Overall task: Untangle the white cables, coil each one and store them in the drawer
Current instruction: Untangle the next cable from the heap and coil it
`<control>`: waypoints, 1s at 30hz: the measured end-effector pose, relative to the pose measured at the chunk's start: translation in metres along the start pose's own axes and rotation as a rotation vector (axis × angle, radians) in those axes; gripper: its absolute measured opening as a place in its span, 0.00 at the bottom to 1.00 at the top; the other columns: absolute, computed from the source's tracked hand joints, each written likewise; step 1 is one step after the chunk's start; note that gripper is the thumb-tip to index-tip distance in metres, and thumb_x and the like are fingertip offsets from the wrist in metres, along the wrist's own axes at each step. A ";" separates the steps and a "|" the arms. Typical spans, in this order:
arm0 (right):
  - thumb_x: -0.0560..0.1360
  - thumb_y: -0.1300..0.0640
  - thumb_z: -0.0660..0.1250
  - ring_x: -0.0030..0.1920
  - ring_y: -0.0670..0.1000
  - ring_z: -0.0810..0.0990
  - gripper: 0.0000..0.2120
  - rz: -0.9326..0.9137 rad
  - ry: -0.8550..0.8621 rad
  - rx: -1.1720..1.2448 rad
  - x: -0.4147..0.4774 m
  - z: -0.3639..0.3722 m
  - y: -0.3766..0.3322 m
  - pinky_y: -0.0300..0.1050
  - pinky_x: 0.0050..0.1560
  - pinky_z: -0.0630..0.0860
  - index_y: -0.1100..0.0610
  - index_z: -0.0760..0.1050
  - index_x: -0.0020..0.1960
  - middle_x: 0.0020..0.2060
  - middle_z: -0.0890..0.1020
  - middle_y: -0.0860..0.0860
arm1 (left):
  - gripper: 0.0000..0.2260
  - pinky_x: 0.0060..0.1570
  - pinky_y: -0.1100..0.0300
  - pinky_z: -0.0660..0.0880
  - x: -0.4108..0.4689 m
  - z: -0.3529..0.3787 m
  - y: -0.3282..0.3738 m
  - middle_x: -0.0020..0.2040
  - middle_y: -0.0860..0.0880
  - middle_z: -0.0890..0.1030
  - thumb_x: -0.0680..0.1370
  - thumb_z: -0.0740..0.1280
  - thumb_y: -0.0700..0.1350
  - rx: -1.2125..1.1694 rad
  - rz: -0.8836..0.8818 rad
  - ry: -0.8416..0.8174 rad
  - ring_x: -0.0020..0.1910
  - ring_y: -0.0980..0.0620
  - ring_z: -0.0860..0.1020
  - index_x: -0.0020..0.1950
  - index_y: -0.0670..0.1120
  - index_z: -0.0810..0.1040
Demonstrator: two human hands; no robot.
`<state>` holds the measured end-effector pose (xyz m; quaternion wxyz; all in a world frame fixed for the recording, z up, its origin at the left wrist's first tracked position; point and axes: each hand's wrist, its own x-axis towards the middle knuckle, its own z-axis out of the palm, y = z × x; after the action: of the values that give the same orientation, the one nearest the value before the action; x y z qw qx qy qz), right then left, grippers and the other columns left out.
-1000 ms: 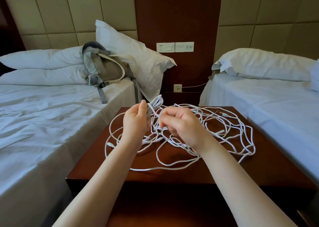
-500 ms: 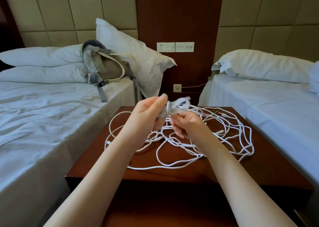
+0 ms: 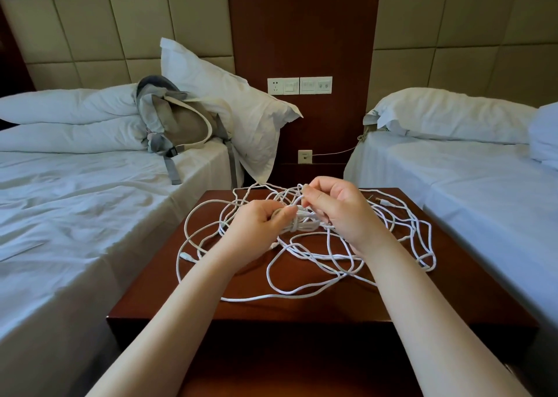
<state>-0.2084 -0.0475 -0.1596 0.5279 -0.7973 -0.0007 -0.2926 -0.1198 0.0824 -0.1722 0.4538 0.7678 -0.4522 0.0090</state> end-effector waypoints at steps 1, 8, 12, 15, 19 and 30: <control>0.79 0.56 0.61 0.27 0.48 0.66 0.13 0.008 0.008 -0.034 0.001 0.001 0.000 0.44 0.35 0.68 0.54 0.75 0.36 0.23 0.68 0.47 | 0.18 0.25 0.68 0.62 0.000 0.004 -0.003 0.23 0.53 0.67 0.80 0.61 0.48 0.009 -0.014 0.052 0.21 0.59 0.64 0.38 0.36 0.75; 0.78 0.58 0.62 0.29 0.46 0.70 0.09 -0.026 -0.025 -0.317 -0.003 0.011 -0.005 0.47 0.37 0.71 0.54 0.77 0.40 0.27 0.74 0.47 | 0.17 0.31 0.53 0.64 0.005 0.018 -0.013 0.25 0.49 0.67 0.81 0.58 0.48 -0.263 -0.225 0.259 0.26 0.49 0.66 0.36 0.40 0.72; 0.77 0.58 0.63 0.29 0.45 0.70 0.08 -0.141 -0.016 -0.362 -0.006 0.035 -0.008 0.49 0.38 0.73 0.56 0.74 0.39 0.27 0.74 0.47 | 0.16 0.28 0.58 0.60 0.009 0.005 -0.010 0.24 0.52 0.64 0.81 0.57 0.48 -0.470 -0.297 0.345 0.26 0.53 0.62 0.36 0.42 0.68; 0.78 0.57 0.62 0.30 0.47 0.72 0.07 -0.150 -0.025 -0.388 -0.006 0.043 -0.004 0.49 0.37 0.72 0.55 0.74 0.42 0.30 0.76 0.48 | 0.16 0.26 0.59 0.61 0.010 -0.004 -0.012 0.25 0.51 0.65 0.81 0.58 0.50 -0.515 -0.300 0.427 0.25 0.54 0.63 0.37 0.42 0.70; 0.79 0.57 0.63 0.26 0.44 0.68 0.08 -0.110 -0.056 -0.247 -0.006 0.043 -0.002 0.43 0.31 0.67 0.50 0.76 0.42 0.27 0.74 0.46 | 0.16 0.23 0.64 0.61 0.007 -0.009 -0.007 0.23 0.53 0.66 0.81 0.57 0.49 -0.619 -0.183 0.454 0.22 0.57 0.63 0.39 0.41 0.72; 0.77 0.53 0.64 0.34 0.43 0.74 0.09 0.020 -0.157 0.174 -0.002 0.011 0.008 0.35 0.47 0.73 0.54 0.75 0.39 0.29 0.75 0.47 | 0.15 0.19 0.70 0.59 -0.004 -0.020 0.018 0.22 0.55 0.62 0.80 0.57 0.49 -0.922 0.093 0.012 0.19 0.60 0.59 0.35 0.43 0.65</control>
<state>-0.2024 -0.0416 -0.1697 0.5963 -0.7689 -0.0595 -0.2230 -0.1269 0.0961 -0.1491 0.7497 0.4647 -0.4402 -0.1681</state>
